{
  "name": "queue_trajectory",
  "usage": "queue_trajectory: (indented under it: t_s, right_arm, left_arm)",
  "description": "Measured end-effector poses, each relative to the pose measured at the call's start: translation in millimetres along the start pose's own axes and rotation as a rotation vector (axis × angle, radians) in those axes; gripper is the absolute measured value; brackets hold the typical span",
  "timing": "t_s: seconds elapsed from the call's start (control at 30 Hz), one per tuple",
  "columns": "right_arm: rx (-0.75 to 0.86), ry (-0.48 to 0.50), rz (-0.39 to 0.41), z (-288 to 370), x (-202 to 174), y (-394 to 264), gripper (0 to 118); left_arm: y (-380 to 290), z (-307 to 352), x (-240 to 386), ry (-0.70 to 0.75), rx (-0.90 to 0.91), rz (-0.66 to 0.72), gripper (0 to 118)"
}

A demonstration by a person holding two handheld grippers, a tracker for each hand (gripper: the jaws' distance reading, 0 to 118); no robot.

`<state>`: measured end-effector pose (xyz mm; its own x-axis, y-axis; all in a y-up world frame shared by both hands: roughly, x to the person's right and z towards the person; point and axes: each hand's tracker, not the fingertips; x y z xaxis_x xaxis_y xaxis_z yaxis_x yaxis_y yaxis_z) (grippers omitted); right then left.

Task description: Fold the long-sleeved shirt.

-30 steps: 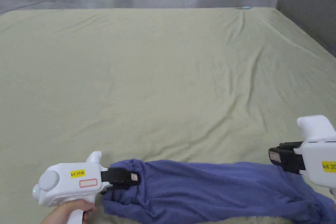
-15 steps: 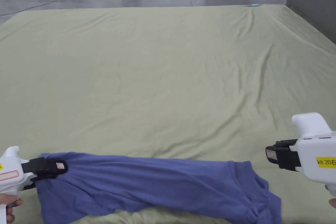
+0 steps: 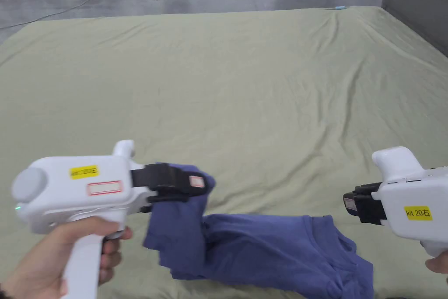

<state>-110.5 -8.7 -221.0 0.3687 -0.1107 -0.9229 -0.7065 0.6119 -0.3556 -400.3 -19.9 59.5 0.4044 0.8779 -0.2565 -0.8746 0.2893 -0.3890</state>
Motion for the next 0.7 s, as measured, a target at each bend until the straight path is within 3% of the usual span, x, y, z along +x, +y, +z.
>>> queue_trajectory:
  t_s: [0.17,0.27,0.4,0.43,0.47,0.53,0.57,0.7]
  right_arm:
    - [0.008,-0.029,-0.004,9,18,-10,0]
    - [0.016,-0.049,-0.033,18,31,-18,0]
    - [0.023,-0.057,-0.065,30,48,-31,0]
    - [0.024,-0.063,-0.073,32,53,-35,0]
    - [0.025,-0.066,-0.076,33,55,-38,0]
    - [0.026,-0.067,-0.086,36,60,-42,0]
    - [0.025,-0.065,-0.088,35,59,-43,0]
    - [0.027,-0.060,-0.099,34,59,-46,0]
  left_arm:
    - [-20,-123,41,0.017,-0.187,-0.009,0]
    - [-29,-193,24,0.117,-0.286,-0.037,0]
    - [-42,-245,-13,0.208,-0.335,0.079,0]
    - [-40,-249,-21,0.224,-0.338,0.091,7]
    - [-41,-250,-21,0.221,-0.327,0.095,27]
    - [-36,-242,-21,0.177,-0.290,0.099,89]
    - [-32,-235,-17,0.157,-0.272,0.095,100]
    - [-14,-177,20,0.073,-0.192,0.005,101]
